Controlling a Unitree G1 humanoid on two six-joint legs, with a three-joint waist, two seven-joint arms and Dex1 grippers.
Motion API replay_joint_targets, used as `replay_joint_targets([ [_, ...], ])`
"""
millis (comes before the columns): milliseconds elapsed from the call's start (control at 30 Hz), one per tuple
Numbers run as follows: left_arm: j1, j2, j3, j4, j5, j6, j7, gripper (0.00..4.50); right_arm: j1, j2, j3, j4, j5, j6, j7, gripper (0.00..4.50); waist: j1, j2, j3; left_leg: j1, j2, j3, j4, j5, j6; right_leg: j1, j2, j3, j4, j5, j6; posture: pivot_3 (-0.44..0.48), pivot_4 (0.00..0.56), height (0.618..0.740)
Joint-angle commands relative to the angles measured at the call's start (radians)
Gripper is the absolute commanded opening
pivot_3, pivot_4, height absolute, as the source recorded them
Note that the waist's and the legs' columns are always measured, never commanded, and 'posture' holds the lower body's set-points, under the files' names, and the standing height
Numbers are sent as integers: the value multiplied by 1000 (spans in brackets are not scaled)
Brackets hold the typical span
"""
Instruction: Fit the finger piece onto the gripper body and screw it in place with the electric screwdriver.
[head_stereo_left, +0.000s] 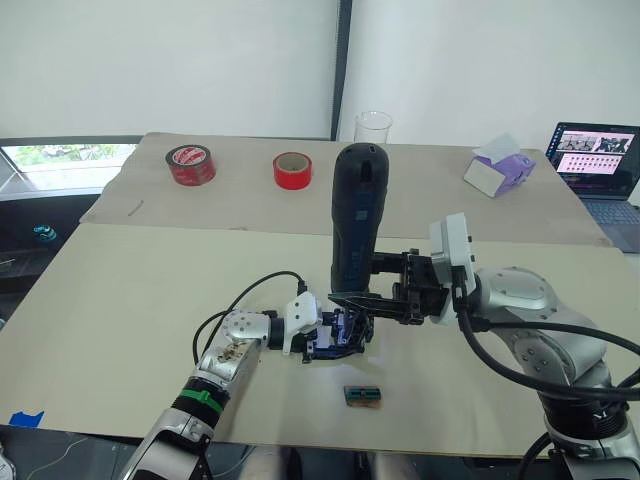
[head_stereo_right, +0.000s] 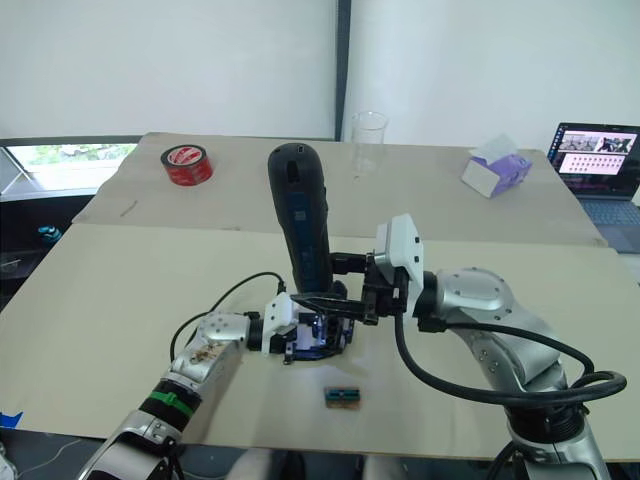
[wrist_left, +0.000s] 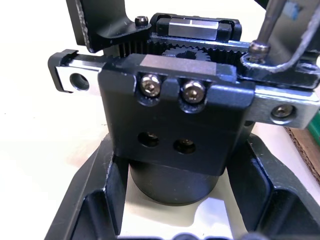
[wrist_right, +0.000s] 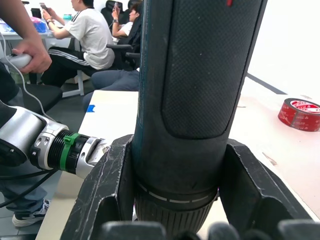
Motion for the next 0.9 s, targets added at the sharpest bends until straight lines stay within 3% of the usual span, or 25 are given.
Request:
replay_joint_targets([
  [33, 2, -4, -13, 3, 4, 12, -5, 2303, 49, -30, 79, 76, -81, 46, 11, 1933, 0, 0, -1, 0, 0, 0, 0, 0, 0, 0, 0, 0, 0, 0, 0, 0, 150, 740],
  [300, 12, 3, -13, -6, 5, 24, -3, 2303, 43, -11, 50, 80, -64, -3, 27, 1933, -1, 0, -2, 3, 0, 0, -1, 0, 0, 1, -5, -1, -1, -1, 0, 0, 150, 740],
  [533, 13, 14, -23, -11, 22, 64, 5, 2303, -24, 54, -81, 47, 69, -74, 59, 1933, -3, 0, -1, 1, 0, 0, -1, 0, 0, 1, -5, -1, 0, 0, 1, 0, 150, 740],
  [900, 16, 35, -41, 3, 50, 49, 21, 2303, -63, 20, -164, -7, 165, -64, 100, 1933, -5, 0, -1, -4, -1, 0, -1, 0, 1, -3, -6, -3, 0, 0, 1, 0, 150, 740],
])
